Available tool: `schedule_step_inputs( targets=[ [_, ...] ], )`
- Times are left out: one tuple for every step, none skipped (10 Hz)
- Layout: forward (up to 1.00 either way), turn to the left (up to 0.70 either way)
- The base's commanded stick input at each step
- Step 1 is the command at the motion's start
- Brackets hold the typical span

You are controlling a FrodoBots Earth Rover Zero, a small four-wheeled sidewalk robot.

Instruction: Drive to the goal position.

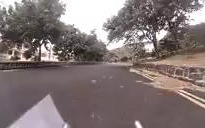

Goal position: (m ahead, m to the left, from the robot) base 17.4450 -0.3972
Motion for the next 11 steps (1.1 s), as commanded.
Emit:
schedule_step_inputs(
  targets=[
    [1.00,-0.35],
    [1.00,-0.35],
    [1.00,-0.35],
    [1.00,-0.35],
    [1.00,-0.35],
    [1.00,-0.34],
    [1.00,-0.35],
    [1.00,-0.35],
    [1.00,0.00],
    [1.00,0.00],
    [1.00,-0.35]
  ],
)
